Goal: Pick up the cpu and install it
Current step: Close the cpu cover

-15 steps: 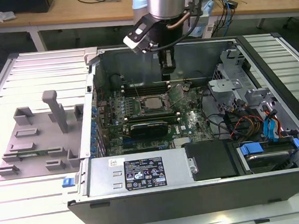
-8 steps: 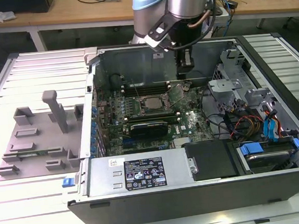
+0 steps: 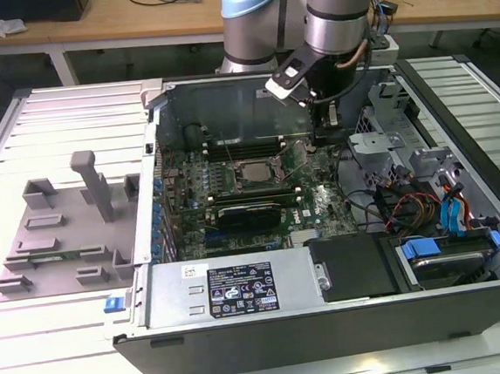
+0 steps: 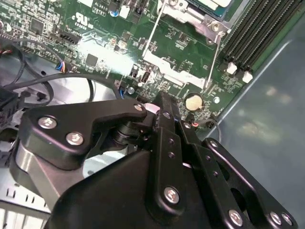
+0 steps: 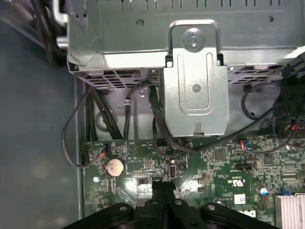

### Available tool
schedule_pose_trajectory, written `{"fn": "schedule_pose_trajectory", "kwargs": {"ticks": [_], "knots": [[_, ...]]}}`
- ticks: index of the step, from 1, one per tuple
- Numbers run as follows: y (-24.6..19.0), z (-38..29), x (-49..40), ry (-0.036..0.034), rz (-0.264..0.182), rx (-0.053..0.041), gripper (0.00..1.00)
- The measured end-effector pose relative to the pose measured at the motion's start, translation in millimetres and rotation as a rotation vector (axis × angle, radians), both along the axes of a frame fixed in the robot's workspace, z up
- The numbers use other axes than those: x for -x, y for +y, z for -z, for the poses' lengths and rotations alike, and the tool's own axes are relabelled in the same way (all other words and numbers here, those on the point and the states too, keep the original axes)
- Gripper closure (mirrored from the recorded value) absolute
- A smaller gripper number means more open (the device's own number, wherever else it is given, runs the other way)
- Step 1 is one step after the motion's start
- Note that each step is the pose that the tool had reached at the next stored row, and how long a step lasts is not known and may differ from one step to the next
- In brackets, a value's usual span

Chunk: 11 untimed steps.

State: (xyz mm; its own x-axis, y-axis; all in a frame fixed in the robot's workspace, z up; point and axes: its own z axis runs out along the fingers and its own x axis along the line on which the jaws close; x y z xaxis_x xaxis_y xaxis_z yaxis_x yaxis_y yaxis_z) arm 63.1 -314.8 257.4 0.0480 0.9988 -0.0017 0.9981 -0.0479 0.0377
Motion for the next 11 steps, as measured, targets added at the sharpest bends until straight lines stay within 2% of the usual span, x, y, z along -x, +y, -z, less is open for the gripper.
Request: {"fn": "schedule_pose_trajectory", "kwargs": {"ticks": [3,6,11], "knots": [[-0.2,6.8,-0.4,0.0043,0.0,-0.0001,0.89],[-0.3,17.5,-0.7,0.0147,0.0,0.0,0.89],[-0.1,18.3,0.4,0.0154,0.0,-0.0026,0.89]]}}
